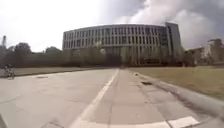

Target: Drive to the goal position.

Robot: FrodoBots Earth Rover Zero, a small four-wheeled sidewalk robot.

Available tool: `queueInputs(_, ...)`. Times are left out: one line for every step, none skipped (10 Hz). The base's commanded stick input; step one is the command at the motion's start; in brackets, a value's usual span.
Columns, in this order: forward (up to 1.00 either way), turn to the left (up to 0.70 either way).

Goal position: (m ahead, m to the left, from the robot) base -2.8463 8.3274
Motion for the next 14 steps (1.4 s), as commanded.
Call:
queueInputs(1.00,0.00)
queueInputs(1.00,0.00)
queueInputs(1.00,0.00)
queueInputs(1.00,0.00)
queueInputs(1.00,0.00)
queueInputs(1.00,0.00)
queueInputs(1.00,0.00)
queueInputs(1.00,0.00)
queueInputs(1.00,0.00)
queueInputs(1.00,0.00)
queueInputs(1.00,0.00)
queueInputs(1.00,0.00)
queueInputs(1.00,0.00)
queueInputs(1.00,0.00)
